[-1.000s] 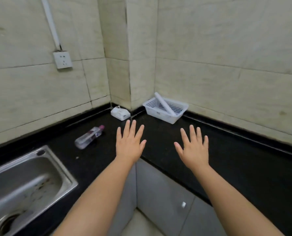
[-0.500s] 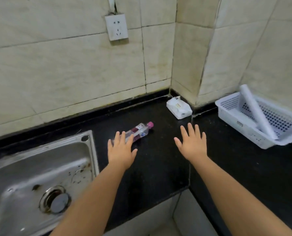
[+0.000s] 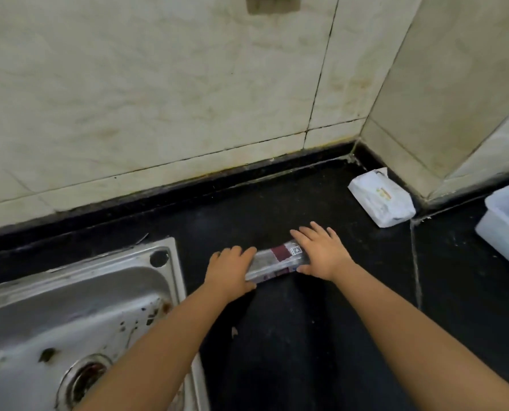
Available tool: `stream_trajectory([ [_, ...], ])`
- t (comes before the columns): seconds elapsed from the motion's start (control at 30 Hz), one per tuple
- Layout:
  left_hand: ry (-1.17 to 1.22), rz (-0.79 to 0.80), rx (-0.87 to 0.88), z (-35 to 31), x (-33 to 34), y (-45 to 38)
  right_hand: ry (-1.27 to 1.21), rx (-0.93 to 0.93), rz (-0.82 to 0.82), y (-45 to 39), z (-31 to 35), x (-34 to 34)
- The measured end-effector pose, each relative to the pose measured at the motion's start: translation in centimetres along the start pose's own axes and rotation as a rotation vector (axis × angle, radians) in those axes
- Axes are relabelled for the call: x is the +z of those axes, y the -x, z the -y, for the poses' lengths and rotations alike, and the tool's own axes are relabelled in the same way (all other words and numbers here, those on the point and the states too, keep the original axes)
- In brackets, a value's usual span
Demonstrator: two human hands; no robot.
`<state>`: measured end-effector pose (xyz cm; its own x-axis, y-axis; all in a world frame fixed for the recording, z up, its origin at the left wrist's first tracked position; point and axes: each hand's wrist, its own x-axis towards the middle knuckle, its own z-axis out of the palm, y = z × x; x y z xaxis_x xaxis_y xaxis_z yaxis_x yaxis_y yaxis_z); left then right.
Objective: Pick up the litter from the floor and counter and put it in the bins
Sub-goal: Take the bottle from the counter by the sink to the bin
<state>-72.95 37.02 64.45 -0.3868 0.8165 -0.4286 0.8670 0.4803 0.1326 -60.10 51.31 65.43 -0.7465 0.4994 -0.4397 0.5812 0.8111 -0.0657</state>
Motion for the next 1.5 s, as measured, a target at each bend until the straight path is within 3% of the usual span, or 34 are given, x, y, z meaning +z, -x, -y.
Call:
stream_trajectory([
  [0.17,-0.032,0.020,0.139,1.6,-1.5,-1.8,-0.189,0.016,-0.020,0.5,-0.3,0.0],
  [0.3,-0.091,-0.020,0.265,-2.4,-3.1,-2.9,-0.359,0.203,-0.170,5.8,-3.4,0.8],
  [0.47,-0.205,-0.134,0.610,-15.1,-3.3,-1.8,-0.490,0.545,-0.327,18.0,-8.6,3.2],
  [0.6,-0.287,-0.146,0.910,-28.3,-1.2,5.4,-0.572,0.934,-0.434,32.9,-10.1,7.4],
  [0.77,-0.471,-0.156,1.311,-42.3,6.5,22.7,-0.683,1.487,-0.562,55.6,-5.0,16.3],
  [0.93,-0.602,-0.156,1.716,-49.7,17.2,46.2,-0.707,1.943,-0.614,76.2,7.2,26.4],
  [1.1,-0.712,-0.103,2.085,-50.9,27.7,68.1,-0.712,2.367,-0.641,91.6,21.1,34.7],
  [1.27,-0.788,-0.091,2.417,-49.9,36.9,86.0,-0.793,2.749,-0.598,101.5,33.9,41.8],
  [1.5,-0.907,0.033,2.699,-49.2,50.0,106.9,-0.971,3.101,-0.478,112.9,46.3,52.1],
])
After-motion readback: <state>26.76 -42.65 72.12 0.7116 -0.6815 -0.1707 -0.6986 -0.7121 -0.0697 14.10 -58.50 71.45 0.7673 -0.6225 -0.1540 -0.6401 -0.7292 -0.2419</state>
